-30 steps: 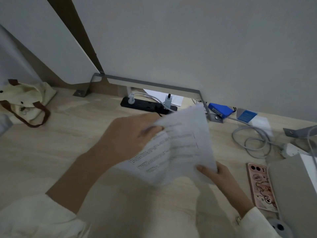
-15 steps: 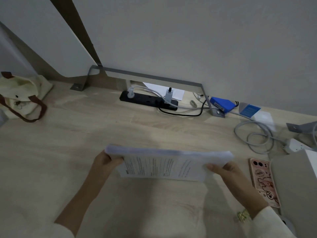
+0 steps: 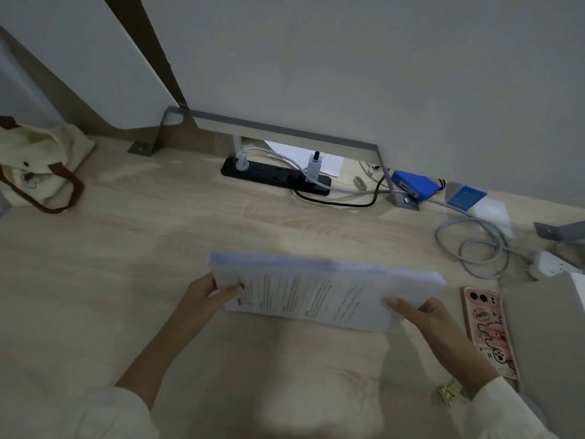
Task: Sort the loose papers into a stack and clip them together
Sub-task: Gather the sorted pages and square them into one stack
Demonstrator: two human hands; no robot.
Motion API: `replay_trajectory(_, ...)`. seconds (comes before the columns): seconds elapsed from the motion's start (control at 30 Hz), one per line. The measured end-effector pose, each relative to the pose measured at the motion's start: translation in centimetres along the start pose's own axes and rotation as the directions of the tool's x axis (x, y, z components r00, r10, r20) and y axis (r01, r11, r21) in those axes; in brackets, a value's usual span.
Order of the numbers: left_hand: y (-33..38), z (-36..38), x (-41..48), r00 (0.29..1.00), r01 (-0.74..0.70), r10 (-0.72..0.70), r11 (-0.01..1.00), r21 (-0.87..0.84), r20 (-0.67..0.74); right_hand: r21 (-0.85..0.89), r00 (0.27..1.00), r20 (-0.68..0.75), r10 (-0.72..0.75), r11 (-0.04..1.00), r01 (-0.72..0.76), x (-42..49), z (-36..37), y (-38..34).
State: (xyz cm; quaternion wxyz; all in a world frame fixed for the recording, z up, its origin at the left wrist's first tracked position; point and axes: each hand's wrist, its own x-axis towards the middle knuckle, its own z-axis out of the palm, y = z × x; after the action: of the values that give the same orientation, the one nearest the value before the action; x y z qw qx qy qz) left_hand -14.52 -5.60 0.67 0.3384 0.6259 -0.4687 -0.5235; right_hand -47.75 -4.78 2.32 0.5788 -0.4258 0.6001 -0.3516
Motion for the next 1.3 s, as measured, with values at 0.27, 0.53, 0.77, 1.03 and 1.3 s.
replay_trajectory(0.27,0.4,-2.1,1.2,0.924,0.318,-0.268,0.935,-0.159,0.272,0.254,0.99,-0.035,0.138,0.959,-0.125,-0.4,0.0,-0.9)
replay_trajectory(0.53,0.0,-0.8,1.7,0.953,0.291,-0.292,0.805,-0.517,0.081,0.542,0.984,-0.084,0.159,0.836,-0.089,-0.8,3.5,1.3)
replay_trajectory(0.77,3.1,2.9,1.4,0.932,0.014,-0.165,0.905,-0.426,-0.321,0.611,0.984,0.03,0.174,0.776,-0.155,-2.6,6.1,2.3)
replay_trajectory(1.03,8.8,2.3,-0.7,0.913,-0.365,0.271,0.877,-0.311,-0.305,0.122,0.985,0.162,0.053,0.99,-0.073,-2.3,1.8,-0.8)
replay_trajectory(1.3,8.2,4.5,-2.9,0.845,-0.525,0.487,0.834,-0.173,-0.221,0.073,0.898,-0.303,-0.32,0.931,0.357,-1.8,4.7,-4.3)
